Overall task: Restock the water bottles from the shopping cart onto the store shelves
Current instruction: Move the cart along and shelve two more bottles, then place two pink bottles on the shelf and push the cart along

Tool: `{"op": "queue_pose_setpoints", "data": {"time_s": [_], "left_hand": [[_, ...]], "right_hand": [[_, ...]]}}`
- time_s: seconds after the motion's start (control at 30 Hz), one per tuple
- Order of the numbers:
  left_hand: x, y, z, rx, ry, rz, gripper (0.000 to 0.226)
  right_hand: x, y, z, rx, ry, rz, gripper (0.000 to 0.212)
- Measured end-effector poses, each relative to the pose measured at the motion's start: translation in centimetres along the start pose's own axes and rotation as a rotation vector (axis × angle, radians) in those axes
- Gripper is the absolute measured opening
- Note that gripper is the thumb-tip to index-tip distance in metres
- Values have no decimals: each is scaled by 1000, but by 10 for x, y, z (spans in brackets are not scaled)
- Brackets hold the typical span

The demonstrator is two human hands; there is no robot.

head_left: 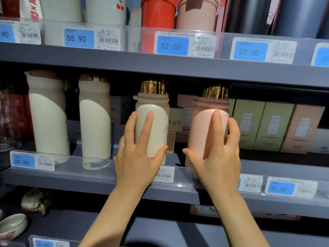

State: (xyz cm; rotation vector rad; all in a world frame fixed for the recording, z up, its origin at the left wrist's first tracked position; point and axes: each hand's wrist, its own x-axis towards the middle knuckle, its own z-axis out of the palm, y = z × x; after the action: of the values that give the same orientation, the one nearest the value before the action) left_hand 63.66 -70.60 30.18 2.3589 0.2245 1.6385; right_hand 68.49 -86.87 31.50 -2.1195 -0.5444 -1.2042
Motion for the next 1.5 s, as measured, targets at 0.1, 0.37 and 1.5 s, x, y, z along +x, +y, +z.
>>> {"op": "queue_pose_setpoints", "data": {"time_s": [0.1,0.37,1.5], "left_hand": [[1,0,0,-13,10,-5,91],[-3,-1,-2,20,-7,17,74],[-421,-379,-412,68,-838,-1042,31]], "right_hand": [[-3,2,-3,-11,-46,9,115],[-8,4,1,7,9,10,105],[-498,-371,92,107,-1374,70,63]]}}
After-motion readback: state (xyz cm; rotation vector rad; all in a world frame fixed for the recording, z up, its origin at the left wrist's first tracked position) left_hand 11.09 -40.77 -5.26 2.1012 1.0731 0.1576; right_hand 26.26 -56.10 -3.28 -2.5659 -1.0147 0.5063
